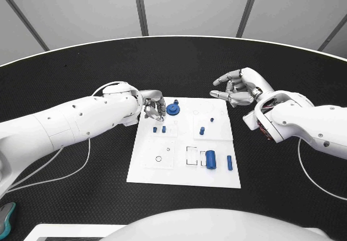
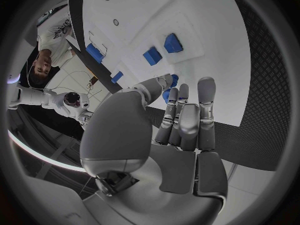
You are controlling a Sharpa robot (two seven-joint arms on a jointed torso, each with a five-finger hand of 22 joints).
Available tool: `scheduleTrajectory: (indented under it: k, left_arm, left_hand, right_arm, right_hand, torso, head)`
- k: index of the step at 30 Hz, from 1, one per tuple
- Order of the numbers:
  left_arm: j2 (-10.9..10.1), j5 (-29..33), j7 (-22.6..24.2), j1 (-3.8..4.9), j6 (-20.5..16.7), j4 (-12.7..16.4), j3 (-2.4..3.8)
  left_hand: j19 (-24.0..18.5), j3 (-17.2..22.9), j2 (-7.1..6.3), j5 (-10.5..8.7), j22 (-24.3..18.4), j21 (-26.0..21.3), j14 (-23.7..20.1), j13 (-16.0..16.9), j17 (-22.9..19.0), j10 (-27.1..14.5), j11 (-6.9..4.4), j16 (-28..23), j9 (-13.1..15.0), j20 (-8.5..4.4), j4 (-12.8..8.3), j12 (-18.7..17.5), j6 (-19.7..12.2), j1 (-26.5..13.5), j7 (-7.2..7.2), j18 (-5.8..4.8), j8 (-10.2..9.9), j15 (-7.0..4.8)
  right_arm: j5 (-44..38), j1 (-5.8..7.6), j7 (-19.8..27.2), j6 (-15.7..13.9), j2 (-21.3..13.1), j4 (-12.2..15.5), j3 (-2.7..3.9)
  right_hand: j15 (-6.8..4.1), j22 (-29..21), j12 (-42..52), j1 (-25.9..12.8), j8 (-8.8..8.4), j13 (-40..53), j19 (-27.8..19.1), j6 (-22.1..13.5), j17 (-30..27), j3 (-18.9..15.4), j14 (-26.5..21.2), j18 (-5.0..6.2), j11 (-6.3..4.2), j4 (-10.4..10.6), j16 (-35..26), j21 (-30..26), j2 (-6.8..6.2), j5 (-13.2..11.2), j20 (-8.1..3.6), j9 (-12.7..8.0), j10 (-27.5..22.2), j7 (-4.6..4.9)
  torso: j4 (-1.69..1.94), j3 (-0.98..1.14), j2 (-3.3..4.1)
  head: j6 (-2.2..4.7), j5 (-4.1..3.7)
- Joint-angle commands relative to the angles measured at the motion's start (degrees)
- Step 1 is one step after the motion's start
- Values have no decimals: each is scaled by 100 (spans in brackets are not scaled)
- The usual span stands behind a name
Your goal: Assemble the parts on the task board
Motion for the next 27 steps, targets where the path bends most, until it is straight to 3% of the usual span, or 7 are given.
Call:
scheduleTrajectory:
  k: [1, 23, 25, 27]
  left_arm:
    - [-10, 0, 4, 0, -8, 4, 0]
    - [-224, 96, 72, 0, -122, 119, 0]
    - [-300, 219, 90, 0, -162, 151, 1]
    - [-388, 439, 128, 0, -229, 179, 1]
  left_hand:
    - [-45, -11, -74, -24, -20, -25, -52, -8, -9, -56, 1, -21, -11, 4, -37, -37, -60, -1, 2, 34, -37, 10]
    - [-72, -103, -187, -13, -57, -55, -90, -19, -47, -57, 15, -20, -49, 23, -11, -77, -99, -103, 11, 38, -101, 28]
    - [-69, -99, -180, -9, -53, -54, -89, -18, -45, -53, 12, -19, -49, 23, -13, -77, -95, -96, 10, 38, -101, 27]
    - [-65, -75, -144, 1, -52, -53, -96, -17, -61, -38, 7, -19, -52, 21, -21, -77, -77, -60, 8, 40, -101, 23]
  right_arm:
    - [0, 0, 0, 0, 1, -2, 0]
    - [0, 0, -43, 50, 8, -44, 0]
    - [0, 0, -123, 179, 6, -73, 0]
    - [-1, 0, -186, 316, 7, -117, 0]
  right_hand:
    - [-40, -2, 7, -36, 20, -5, 41, 41, 2, -13, 57, 84, 6, -3, -13, -20, 40, 36, -4, -5, -12, -11]
    - [-40, -51, -47, -25, 17, -63, 22, 32, -26, -8, 48, 95, 7, -11, -43, -90, 34, 40, -4, -9, -52, -11]
    - [-38, -123, -356, 53, 14, -365, -14, 22, -64, 42, 31, 111, 10, -31, -89, -196, 42, 47, -4, -16, -283, -5]
    - [-33, -331, -1471, 244, 32, -1403, -133, 61, -197, 220, -37, 158, 13, -59, -229, -496, 72, 44, 0, -20, -1014, 6]
  torso:
    - [0, 1, 0]
    - [-5, 2, -6]
    - [-6, 2, -11]
    - [-7, 2, -15]
  head:
    - [-1, 2]
    - [-2, 12]
    - [8, 7]
    - [21, 5]
